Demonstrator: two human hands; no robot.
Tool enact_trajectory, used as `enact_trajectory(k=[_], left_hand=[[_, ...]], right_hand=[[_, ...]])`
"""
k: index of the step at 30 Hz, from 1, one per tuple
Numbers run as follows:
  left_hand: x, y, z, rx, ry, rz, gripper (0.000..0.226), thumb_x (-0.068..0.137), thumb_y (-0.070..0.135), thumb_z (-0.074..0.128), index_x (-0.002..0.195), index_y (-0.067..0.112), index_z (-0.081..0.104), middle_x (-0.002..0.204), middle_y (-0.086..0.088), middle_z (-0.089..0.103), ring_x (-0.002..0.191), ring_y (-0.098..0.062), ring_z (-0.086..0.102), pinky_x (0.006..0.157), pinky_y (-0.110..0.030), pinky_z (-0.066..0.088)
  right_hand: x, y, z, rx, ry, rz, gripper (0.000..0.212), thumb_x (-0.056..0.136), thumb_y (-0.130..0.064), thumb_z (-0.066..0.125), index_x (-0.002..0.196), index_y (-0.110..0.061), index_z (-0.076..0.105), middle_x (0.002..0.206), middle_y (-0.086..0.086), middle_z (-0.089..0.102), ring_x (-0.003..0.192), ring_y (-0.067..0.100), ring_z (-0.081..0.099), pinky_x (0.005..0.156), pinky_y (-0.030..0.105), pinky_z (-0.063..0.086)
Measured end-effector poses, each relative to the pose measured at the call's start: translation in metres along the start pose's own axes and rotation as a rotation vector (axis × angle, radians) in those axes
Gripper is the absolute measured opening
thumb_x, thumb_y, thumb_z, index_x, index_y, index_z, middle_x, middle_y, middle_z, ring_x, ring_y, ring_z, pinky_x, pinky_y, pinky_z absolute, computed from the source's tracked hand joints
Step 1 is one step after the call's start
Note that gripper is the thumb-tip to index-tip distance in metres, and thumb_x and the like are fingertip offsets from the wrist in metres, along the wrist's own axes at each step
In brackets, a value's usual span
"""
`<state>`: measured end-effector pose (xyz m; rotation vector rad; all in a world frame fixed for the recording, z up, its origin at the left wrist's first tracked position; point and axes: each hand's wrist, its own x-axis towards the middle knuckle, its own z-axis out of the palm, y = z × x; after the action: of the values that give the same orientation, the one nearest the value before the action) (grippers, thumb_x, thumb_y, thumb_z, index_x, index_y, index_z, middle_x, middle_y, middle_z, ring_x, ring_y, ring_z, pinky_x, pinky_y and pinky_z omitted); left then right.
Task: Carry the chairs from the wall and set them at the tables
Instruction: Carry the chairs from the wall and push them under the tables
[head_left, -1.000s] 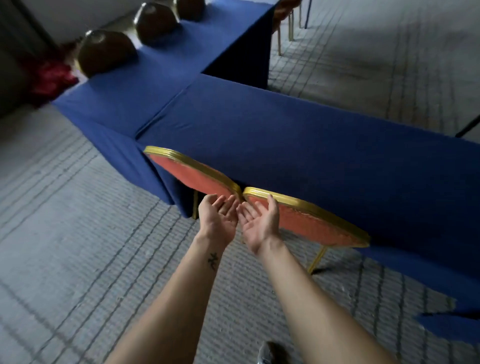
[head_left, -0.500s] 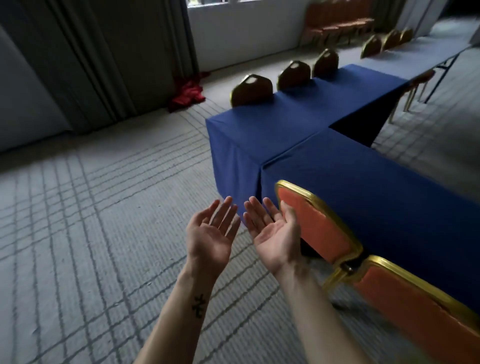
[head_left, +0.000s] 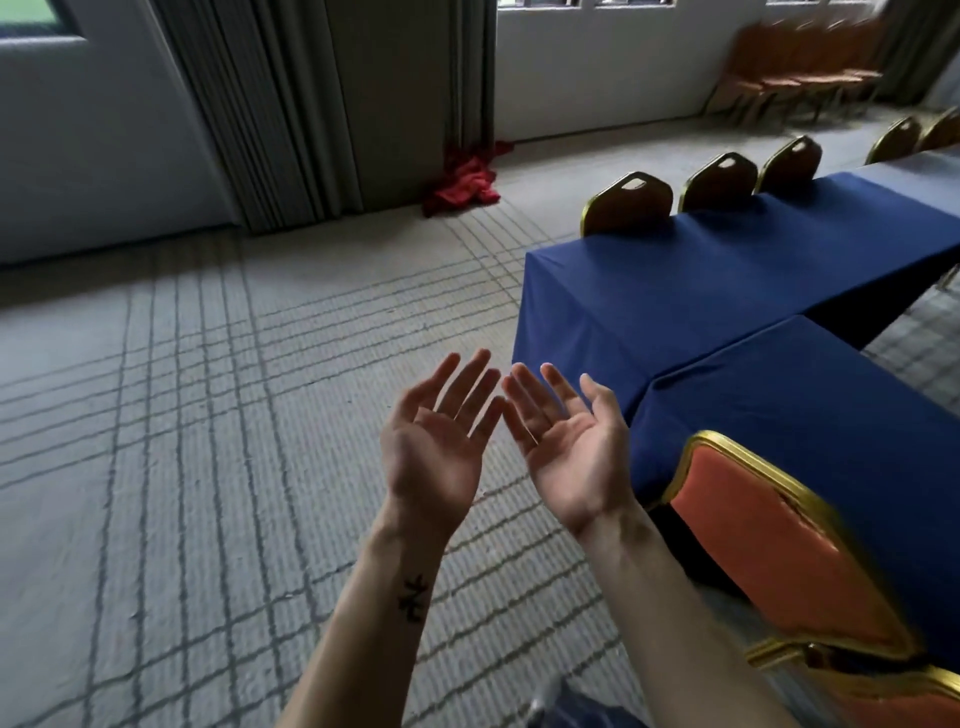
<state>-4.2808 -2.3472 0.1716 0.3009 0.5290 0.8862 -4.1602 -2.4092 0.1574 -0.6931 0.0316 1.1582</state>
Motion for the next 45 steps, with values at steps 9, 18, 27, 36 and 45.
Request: enact_trajectory(k=[9,18,27,36,45], left_hand=[[0.168,0.054,0.007,0.003,0.079,0.058,0.052,0.095,0.024,0.044,0.144,0.008,0.053,0.135,-0.016,0.068,0.13,-0.033,0.061,0.118,-0.048,0.037],[0.315,0.127,0.046,0.082,0.118,0.159,0.043,0.104,0.027,0.039,0.139,0.009,0.057,0.135,-0.015,0.067,0.128,-0.032,0.063,0.115,-0.049,0.039],[0.477,0.18,0.054,0.064,0.137,0.11,0.047,0.104,0.03,0.035,0.14,0.009,0.057,0.136,-0.015,0.067,0.131,-0.032,0.061,0.117,-0.049,0.038],[0.69,0.277,0.083,0.029,-0.011,0.063,0.055,0.104,0.039,0.033,0.145,0.009,0.052,0.14,-0.017,0.064,0.133,-0.034,0.059,0.12,-0.051,0.033],[0.864,0.304,0.149,0.029,-0.126,-0.027,0.064,0.101,0.051,0.033,0.146,0.009,0.053,0.14,-0.018,0.064,0.131,-0.034,0.061,0.12,-0.051,0.032]], right_hand=[[0.19,-0.01,0.042,-0.004,-0.057,0.052,0.048,0.103,-0.039,0.046,0.14,-0.009,0.051,0.134,0.019,0.066,0.124,0.033,0.064,0.101,0.044,0.05],[0.352,-0.039,0.124,-0.016,-0.127,0.125,0.048,0.105,-0.039,0.04,0.143,-0.01,0.05,0.134,0.017,0.067,0.125,0.031,0.065,0.108,0.044,0.046],[0.506,-0.04,0.169,-0.048,-0.045,0.138,0.05,0.101,-0.04,0.046,0.142,-0.012,0.051,0.136,0.017,0.065,0.126,0.03,0.064,0.107,0.044,0.046],[0.693,-0.055,0.28,-0.071,-0.073,0.019,0.054,0.104,-0.047,0.037,0.138,-0.008,0.053,0.139,0.022,0.062,0.129,0.036,0.06,0.114,0.048,0.041],[0.84,-0.11,0.327,-0.012,-0.053,-0.047,0.062,0.103,-0.053,0.033,0.143,-0.01,0.051,0.143,0.023,0.059,0.132,0.037,0.057,0.114,0.049,0.039]])
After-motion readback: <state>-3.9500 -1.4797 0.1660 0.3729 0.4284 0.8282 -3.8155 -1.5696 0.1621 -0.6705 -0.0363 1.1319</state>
